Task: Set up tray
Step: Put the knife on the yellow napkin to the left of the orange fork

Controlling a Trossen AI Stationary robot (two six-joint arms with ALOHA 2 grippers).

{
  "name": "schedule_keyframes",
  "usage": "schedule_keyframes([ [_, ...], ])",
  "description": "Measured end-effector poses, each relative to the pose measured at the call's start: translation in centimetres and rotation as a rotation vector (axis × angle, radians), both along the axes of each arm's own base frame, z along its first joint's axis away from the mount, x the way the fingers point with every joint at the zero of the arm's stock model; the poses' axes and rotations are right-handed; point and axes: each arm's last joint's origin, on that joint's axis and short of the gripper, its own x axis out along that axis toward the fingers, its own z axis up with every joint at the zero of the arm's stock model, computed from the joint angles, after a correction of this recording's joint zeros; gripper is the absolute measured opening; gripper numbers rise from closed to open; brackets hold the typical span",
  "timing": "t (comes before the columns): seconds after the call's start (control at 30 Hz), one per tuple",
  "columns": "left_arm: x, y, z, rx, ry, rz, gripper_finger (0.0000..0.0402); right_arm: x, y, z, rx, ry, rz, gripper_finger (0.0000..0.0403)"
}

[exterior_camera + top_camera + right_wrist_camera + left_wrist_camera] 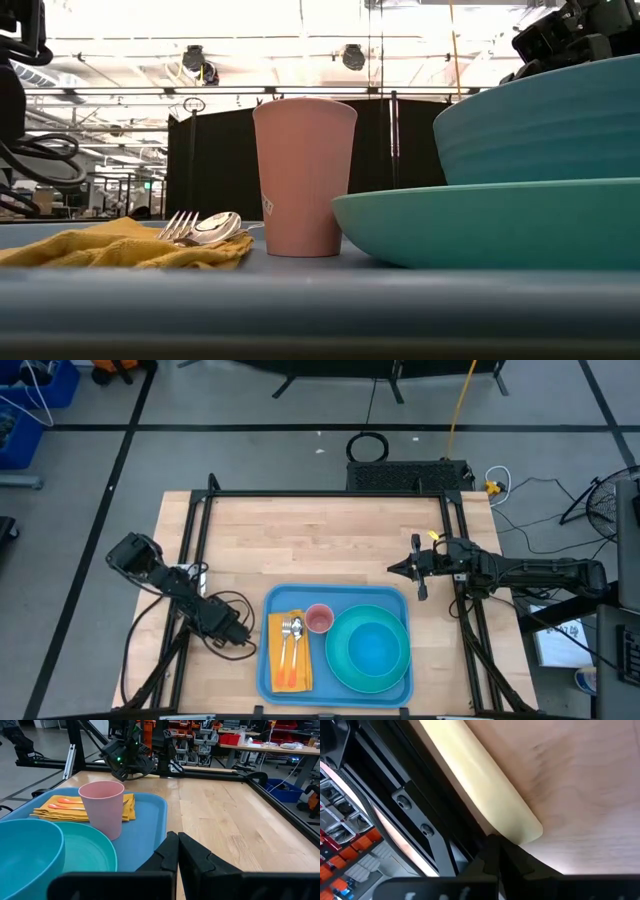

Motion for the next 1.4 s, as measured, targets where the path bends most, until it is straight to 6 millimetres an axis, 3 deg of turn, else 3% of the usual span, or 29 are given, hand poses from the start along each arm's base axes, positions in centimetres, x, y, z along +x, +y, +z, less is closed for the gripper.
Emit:
schedule_keyframes([
  [0.63, 1.0, 1.4, 0.0, -0.027, -0.028, -0.014, 0.0006, 0.0, 0.0, 0.1, -0.002, -0.009, 0.0, 0.0],
  [1.0, 3.4, 2.9, 1.0, 0.013, -0.131, -0.075, 0.0007, 0.0, 0.0, 0.2, -0.004, -0.016, 0.0, 0.0],
  [1.4, 4.0, 3.8, 1.1, -0.018, -0.146, -0.091, 0.0006, 0.0, 0.0, 0.2, -0.003, -0.016, 0.0, 0.0],
])
